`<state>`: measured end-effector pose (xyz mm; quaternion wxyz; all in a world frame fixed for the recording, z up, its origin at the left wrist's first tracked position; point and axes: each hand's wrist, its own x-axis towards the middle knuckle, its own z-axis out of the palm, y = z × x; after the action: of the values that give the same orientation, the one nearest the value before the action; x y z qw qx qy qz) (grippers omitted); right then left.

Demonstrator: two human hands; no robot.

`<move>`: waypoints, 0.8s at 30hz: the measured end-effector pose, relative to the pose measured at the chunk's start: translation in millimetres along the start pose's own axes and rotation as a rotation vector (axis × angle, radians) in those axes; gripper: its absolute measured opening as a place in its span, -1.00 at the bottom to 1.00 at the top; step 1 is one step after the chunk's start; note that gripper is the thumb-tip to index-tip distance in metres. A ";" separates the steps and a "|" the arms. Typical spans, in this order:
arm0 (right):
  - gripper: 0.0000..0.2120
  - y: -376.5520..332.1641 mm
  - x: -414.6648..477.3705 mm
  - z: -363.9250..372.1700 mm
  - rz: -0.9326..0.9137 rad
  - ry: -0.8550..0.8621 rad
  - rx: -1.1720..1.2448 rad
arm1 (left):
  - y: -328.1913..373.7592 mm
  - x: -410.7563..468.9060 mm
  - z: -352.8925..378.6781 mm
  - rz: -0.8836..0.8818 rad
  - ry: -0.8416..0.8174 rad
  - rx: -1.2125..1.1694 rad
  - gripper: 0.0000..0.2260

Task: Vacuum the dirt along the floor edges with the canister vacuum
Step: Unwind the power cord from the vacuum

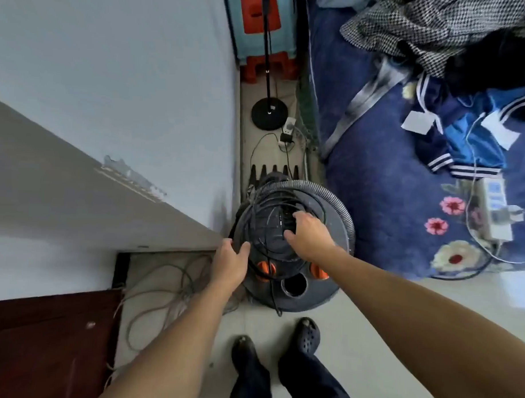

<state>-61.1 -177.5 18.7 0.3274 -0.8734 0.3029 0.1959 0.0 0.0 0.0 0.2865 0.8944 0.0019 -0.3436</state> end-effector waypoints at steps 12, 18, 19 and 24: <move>-0.48 7.8 57.9 57.4 0.166 0.421 0.212 | -39.8 42.5 79.5 0.242 0.386 -0.008 -0.51; -0.44 12.0 54.1 68.2 0.245 0.385 0.141 | -53.2 44.0 86.6 0.276 0.436 -0.052 -0.55; -0.41 12.3 51.5 69.3 0.247 0.354 0.117 | -56.1 42.3 88.1 0.280 0.438 -0.055 -0.55; -0.33 15.1 27.6 86.7 0.278 0.334 0.111 | -78.5 23.1 95.2 0.310 0.432 -0.040 -0.55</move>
<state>-63.1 -137.8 -64.5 0.2902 -0.8240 0.4808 0.0747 -56.5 12.2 -111.4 0.3462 0.9307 -0.0673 -0.0968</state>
